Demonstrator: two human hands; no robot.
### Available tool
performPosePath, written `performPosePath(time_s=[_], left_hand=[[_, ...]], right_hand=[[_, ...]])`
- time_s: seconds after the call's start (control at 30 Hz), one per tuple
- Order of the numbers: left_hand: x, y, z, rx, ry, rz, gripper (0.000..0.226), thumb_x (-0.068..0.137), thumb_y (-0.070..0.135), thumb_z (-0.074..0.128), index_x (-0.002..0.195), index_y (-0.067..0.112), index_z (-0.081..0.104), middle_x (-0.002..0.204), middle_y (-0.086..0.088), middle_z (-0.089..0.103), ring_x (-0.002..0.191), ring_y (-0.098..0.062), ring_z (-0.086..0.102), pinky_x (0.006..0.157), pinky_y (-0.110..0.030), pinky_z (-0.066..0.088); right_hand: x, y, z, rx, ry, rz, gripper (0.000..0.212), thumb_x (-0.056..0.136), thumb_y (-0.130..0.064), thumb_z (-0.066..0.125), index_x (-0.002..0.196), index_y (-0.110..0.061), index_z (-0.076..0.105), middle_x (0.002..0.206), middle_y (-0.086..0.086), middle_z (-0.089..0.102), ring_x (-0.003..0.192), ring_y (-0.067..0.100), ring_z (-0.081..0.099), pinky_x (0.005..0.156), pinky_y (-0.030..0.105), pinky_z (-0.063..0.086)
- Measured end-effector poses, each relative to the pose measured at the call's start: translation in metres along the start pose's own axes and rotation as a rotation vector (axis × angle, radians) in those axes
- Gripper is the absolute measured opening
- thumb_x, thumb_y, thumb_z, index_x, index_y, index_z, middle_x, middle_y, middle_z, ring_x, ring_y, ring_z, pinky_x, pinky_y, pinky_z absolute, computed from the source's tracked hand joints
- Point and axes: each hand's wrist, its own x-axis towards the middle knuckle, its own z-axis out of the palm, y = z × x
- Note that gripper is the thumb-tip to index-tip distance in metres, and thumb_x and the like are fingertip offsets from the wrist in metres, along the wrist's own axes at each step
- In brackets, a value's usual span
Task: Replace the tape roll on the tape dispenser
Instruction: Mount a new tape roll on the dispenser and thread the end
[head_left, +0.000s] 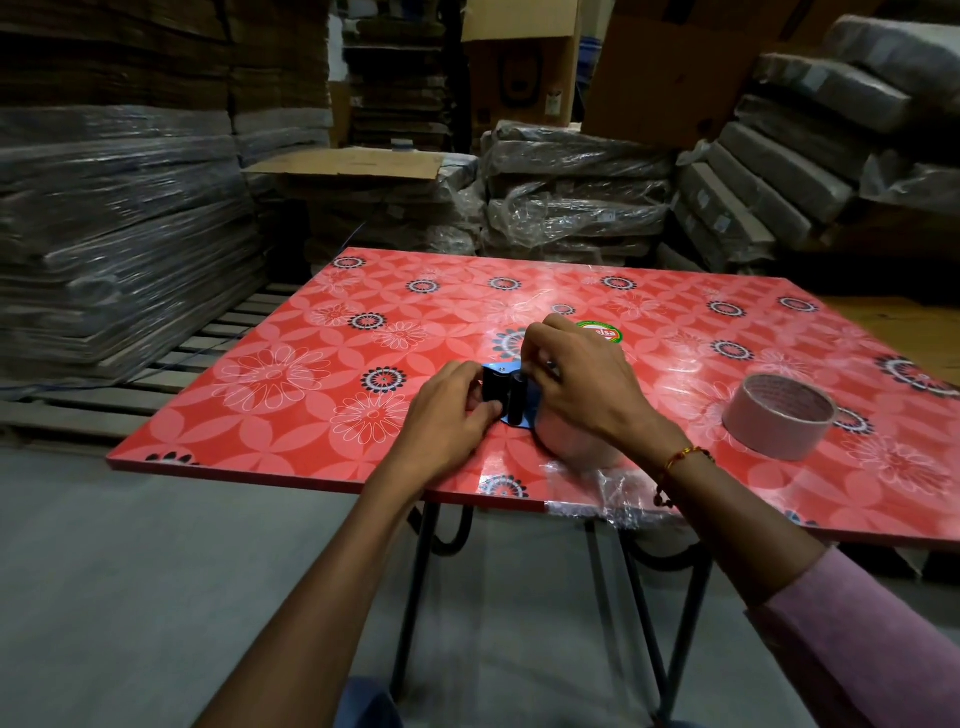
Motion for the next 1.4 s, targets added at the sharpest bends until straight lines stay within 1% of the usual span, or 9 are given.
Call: performPosePath(time_s=[0.17,0.4,0.53,0.73,0.9,1.03,1.2,1.3,1.4], left_hand=[[0.0017,-0.0006,0.0016,-0.027,0.041,-0.005,0.019,0.092,0.021,0.065,0.103,0.007,0.061,0.092,-0.002,0.055,0.085,-0.021,0.051,0.070,-0.032,0.035],[0.0034,-0.0019,0.0010,-0.046,0.056,-0.015,0.019,0.091,0.020,0.066,0.104,0.007,0.063,0.092,-0.002,0.056,0.085,-0.019,0.051,0.069,-0.029,0.031],[0.0021,-0.0037,-0.0003,-0.051,0.034,-0.004,0.013,0.091,0.021,0.066,0.096,0.012,0.059,0.091,-0.002,0.055,0.083,-0.020,0.050,0.067,-0.029,0.030],[0.0005,-0.0020,0.0000,-0.068,0.018,0.012,0.025,0.085,0.031,0.073,0.090,0.021,0.051,0.088,0.001,0.052,0.080,-0.016,0.049,0.066,-0.027,0.031],[0.0022,-0.0022,0.0010,-0.053,0.066,0.007,0.022,0.087,0.025,0.072,0.087,0.015,0.053,0.085,0.002,0.053,0.078,-0.017,0.048,0.060,-0.022,0.029],[0.0005,0.0004,0.0040,0.022,0.076,0.009,0.019,0.091,0.026,0.067,0.092,0.012,0.054,0.089,0.001,0.051,0.081,-0.018,0.046,0.069,-0.028,0.030],[0.0002,0.0030,0.0054,0.091,0.102,0.011,0.022,0.087,0.025,0.065,0.085,0.017,0.044,0.087,-0.001,0.048,0.079,-0.020,0.041,0.067,-0.031,0.026],[0.0000,-0.0008,0.0042,0.064,0.071,0.016,0.018,0.086,0.021,0.063,0.085,0.010,0.049,0.087,-0.004,0.053,0.081,-0.024,0.049,0.067,-0.035,0.033],[-0.0004,-0.0046,0.0035,0.022,0.063,0.015,0.016,0.086,0.018,0.062,0.094,0.004,0.059,0.091,-0.008,0.058,0.082,-0.025,0.052,0.071,-0.037,0.041]], right_hand=[[0.0092,-0.0014,-0.0063,-0.013,-0.057,-0.005,0.009,0.085,-0.015,0.059,0.092,-0.015,0.064,0.095,0.003,0.066,0.090,0.032,0.063,0.072,0.039,0.047],[0.0036,0.0039,-0.0035,0.046,-0.048,0.011,0.003,0.087,-0.017,0.064,0.087,-0.016,0.061,0.093,0.002,0.064,0.090,0.028,0.062,0.069,0.036,0.041],[0.0036,0.0026,-0.0003,0.021,-0.033,-0.022,0.005,0.086,-0.017,0.067,0.088,-0.016,0.062,0.092,0.002,0.063,0.087,0.031,0.063,0.066,0.036,0.040],[0.0027,0.0024,-0.0011,0.026,-0.017,-0.028,0.005,0.087,-0.017,0.067,0.088,-0.016,0.062,0.092,0.002,0.064,0.087,0.031,0.063,0.067,0.038,0.043],[0.0017,0.0031,0.0009,0.030,-0.013,-0.018,0.005,0.088,-0.019,0.067,0.088,-0.017,0.062,0.092,0.001,0.064,0.087,0.030,0.062,0.065,0.035,0.037],[0.0017,0.0024,-0.0001,0.031,-0.015,-0.018,0.004,0.089,-0.018,0.067,0.088,-0.016,0.063,0.093,0.002,0.064,0.089,0.030,0.062,0.067,0.037,0.040],[0.0006,0.0010,0.0002,0.039,-0.009,-0.017,0.004,0.087,-0.017,0.066,0.088,-0.015,0.063,0.091,0.003,0.064,0.089,0.032,0.062,0.068,0.039,0.042],[0.0015,0.0003,0.0012,0.043,0.000,0.008,0.003,0.085,-0.017,0.064,0.086,-0.014,0.062,0.090,0.004,0.063,0.088,0.032,0.061,0.069,0.041,0.044],[0.0017,0.0018,0.0026,0.077,-0.002,0.033,0.002,0.082,-0.016,0.061,0.083,-0.014,0.061,0.085,0.002,0.062,0.082,0.029,0.059,0.067,0.040,0.042]])
